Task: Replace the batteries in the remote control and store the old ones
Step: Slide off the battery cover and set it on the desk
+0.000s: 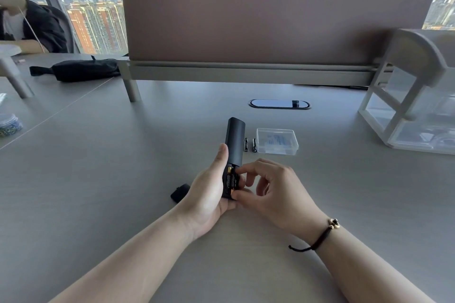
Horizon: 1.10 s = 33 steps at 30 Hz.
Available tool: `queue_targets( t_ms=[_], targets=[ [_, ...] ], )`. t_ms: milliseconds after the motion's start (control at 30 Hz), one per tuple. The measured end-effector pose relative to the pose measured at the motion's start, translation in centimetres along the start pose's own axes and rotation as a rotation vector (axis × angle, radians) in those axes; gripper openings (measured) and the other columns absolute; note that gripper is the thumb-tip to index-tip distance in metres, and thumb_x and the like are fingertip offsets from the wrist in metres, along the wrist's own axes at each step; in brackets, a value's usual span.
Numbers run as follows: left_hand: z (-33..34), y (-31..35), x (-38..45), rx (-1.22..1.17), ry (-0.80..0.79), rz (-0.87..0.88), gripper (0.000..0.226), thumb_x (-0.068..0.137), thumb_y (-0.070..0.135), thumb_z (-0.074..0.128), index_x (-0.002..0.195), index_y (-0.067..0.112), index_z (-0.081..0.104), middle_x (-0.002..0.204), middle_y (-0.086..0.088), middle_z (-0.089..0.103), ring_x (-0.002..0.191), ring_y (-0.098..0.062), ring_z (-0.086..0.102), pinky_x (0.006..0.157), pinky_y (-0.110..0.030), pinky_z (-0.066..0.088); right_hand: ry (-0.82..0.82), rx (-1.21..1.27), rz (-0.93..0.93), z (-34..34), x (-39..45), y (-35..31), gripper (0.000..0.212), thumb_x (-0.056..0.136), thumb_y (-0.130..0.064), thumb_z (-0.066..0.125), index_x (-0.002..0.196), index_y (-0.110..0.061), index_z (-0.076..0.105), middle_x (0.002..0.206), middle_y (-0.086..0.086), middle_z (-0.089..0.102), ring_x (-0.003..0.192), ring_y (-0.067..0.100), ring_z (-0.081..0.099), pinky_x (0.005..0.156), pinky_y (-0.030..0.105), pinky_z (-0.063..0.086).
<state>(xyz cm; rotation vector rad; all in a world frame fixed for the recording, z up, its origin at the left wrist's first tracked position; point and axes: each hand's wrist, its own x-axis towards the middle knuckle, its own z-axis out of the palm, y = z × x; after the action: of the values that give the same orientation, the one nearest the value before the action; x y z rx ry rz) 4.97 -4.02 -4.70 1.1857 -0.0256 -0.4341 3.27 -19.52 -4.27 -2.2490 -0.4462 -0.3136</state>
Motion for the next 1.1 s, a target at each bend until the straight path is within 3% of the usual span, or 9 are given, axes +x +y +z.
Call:
queue_targets(
  t_ms=[167, 300, 433, 733, 867, 1100],
  targets=[
    [0.0, 0.0, 0.0, 0.035, -0.001, 0.002, 0.077, 0.067, 0.079, 0.056, 0.101, 0.011, 0.062, 0.082, -0.010, 0.054, 0.073, -0.023, 0.050, 0.073, -0.036, 0.044, -0.010, -0.014, -0.002, -0.3, -0.1, -0.3, 0.030, 0.070, -0.029, 0.082, 0.098, -0.032, 0.072, 0.072, -0.016, 0.060, 0.057, 0.005, 0.055, 0.058, 0.027, 0.049],
    [0.1, 0.1, -0.2, 0.005, -0.028, 0.010, 0.074, 0.075, 0.075, 0.049, 0.105, 0.009, 0.061, 0.079, -0.009, 0.054, 0.071, -0.022, 0.050, 0.066, -0.037, 0.053, -0.014, -0.038, -0.044, -0.3, 0.0, -0.3, 0.026, 0.074, -0.031, 0.080, 0.099, -0.032, 0.074, 0.067, -0.019, 0.058, 0.059, 0.004, 0.056, 0.060, 0.030, 0.053],
    [0.1, 0.2, -0.3, 0.012, -0.050, 0.004, 0.075, 0.077, 0.076, 0.046, 0.103, 0.007, 0.061, 0.078, -0.010, 0.053, 0.069, -0.022, 0.051, 0.070, -0.041, 0.054, -0.021, -0.097, -0.101, -0.4, 0.0, -0.3, 0.025, 0.077, -0.035, 0.077, 0.102, -0.034, 0.074, 0.069, -0.021, 0.057, 0.059, 0.002, 0.055, 0.062, 0.032, 0.053],
    [0.4, 0.6, -0.7, 0.025, -0.065, -0.019, 0.079, 0.080, 0.072, 0.039, 0.108, 0.003, 0.066, 0.081, -0.016, 0.064, 0.068, -0.022, 0.063, 0.068, -0.037, 0.056, 0.051, -0.258, -0.284, -0.2, -0.1, -0.6, 0.017, 0.077, -0.037, 0.065, 0.076, -0.022, 0.070, 0.062, -0.006, 0.067, 0.052, 0.019, 0.061, 0.048, 0.036, 0.051],
    [0.6, 0.5, -0.8, 0.064, -0.016, 0.008, 0.068, 0.094, 0.062, 0.032, 0.089, 0.004, 0.066, 0.070, -0.013, 0.066, 0.061, -0.022, 0.066, 0.058, -0.031, 0.055, 0.075, -0.325, -0.343, -0.2, -0.1, -0.7, 0.012, 0.077, -0.026, 0.068, 0.069, -0.019, 0.064, 0.059, -0.004, 0.063, 0.049, 0.024, 0.059, 0.044, 0.036, 0.049],
    [0.7, 0.3, -0.5, 0.067, 0.148, 0.036, 0.035, 0.101, 0.040, 0.044, 0.104, 0.007, 0.056, 0.075, -0.009, 0.050, 0.065, -0.019, 0.052, 0.060, -0.029, 0.044, 0.115, -0.446, -0.479, 0.3, -0.3, -1.5, 0.018, 0.068, -0.008, 0.069, 0.064, -0.016, 0.052, 0.054, -0.003, 0.051, 0.042, 0.024, 0.041, 0.033, 0.029, 0.035]
  ],
)
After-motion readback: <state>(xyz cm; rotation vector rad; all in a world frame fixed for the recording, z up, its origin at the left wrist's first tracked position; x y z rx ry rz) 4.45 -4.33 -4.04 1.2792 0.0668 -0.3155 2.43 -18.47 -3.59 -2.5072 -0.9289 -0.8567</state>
